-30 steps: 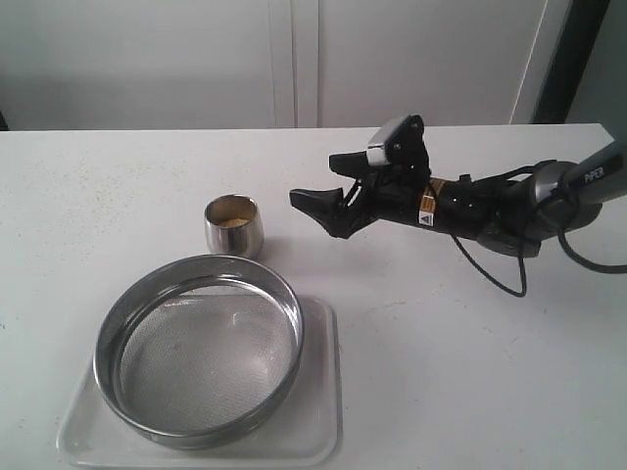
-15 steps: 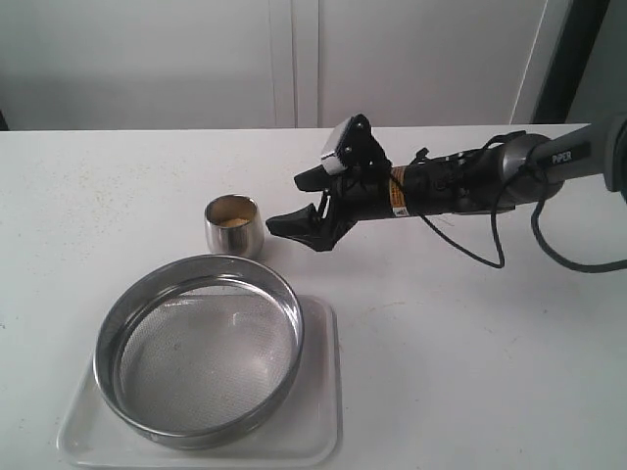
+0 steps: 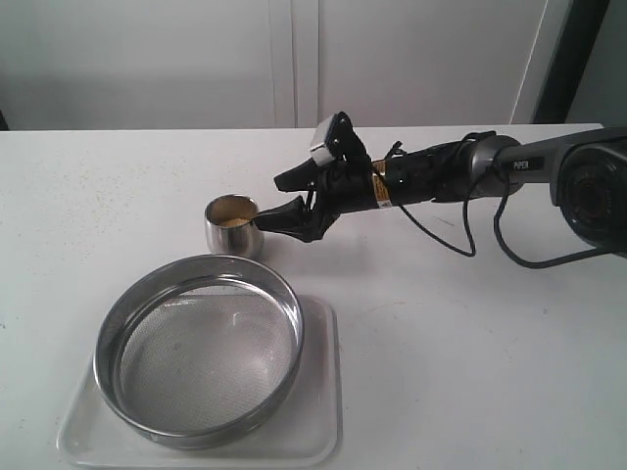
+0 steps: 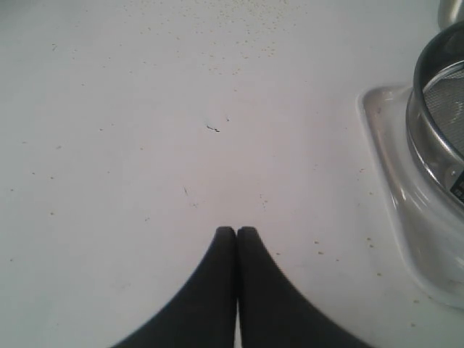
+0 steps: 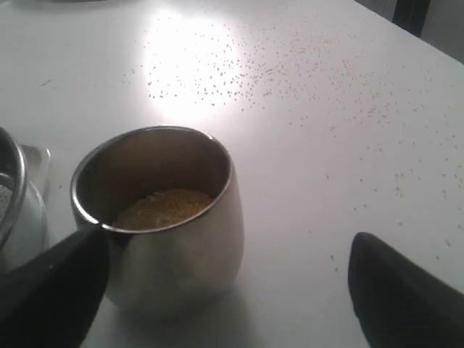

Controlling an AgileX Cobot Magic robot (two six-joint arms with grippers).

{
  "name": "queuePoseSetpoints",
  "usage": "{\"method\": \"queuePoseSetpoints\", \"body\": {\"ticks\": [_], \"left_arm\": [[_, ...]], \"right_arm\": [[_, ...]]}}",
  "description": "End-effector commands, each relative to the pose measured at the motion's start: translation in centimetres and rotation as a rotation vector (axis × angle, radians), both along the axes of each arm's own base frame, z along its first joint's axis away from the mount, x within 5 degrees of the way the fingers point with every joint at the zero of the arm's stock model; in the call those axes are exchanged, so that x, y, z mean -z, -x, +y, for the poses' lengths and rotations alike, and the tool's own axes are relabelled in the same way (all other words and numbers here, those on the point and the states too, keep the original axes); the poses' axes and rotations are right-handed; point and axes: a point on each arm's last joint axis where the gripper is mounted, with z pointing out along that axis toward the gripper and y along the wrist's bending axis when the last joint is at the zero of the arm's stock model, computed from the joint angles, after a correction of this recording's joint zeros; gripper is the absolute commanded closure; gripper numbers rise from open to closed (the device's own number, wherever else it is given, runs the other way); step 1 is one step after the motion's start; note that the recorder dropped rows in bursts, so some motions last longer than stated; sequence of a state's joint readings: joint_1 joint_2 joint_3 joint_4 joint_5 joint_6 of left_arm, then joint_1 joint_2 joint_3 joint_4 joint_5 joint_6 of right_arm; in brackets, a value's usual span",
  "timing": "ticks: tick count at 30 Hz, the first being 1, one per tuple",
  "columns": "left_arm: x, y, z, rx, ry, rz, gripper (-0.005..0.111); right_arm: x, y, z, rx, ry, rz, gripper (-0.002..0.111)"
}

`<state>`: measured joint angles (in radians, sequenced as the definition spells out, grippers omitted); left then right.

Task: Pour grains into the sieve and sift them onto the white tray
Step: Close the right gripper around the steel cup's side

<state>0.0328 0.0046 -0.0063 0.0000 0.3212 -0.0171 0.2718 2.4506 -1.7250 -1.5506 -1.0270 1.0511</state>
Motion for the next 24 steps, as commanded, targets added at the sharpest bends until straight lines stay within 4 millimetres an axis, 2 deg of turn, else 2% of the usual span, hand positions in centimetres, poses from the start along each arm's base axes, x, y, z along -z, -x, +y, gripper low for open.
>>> {"method": "queuePoseSetpoints", "body": {"ticks": [1,4,7,15,20,24], "left_arm": [[0.3,0.1,0.0,0.006,0.001,0.010,0.107],[0.3,0.1,0.0,0.006,0.001,0.010,0.107],[0.3,0.1,0.0,0.006,0.001,0.010,0.107],[0.3,0.1,0.0,0.006,0.001,0.010,0.107],[0.3,0.1,0.0,0.006,0.001,0.010,0.107],[0.3,0.1,0.0,0.006,0.001,0.010,0.107]], "right_arm": [[0.1,0.4,0.3,-0.049,0.032,-0.003,0.025],[0.4,0.4,0.3,-0.048,0.064,0.000,0.023],[0.2,-0.7,0.2,0.108,0.022,0.066,0.023],[0.3,0.7,0.5,-0.055,0.031,0.080,0.023],[0.5,0.8,1.0,-0.052,0.062,0.067,0.016],[1.0,1.0,2.5,-0.013,0.116,0.039,0.011]]}}
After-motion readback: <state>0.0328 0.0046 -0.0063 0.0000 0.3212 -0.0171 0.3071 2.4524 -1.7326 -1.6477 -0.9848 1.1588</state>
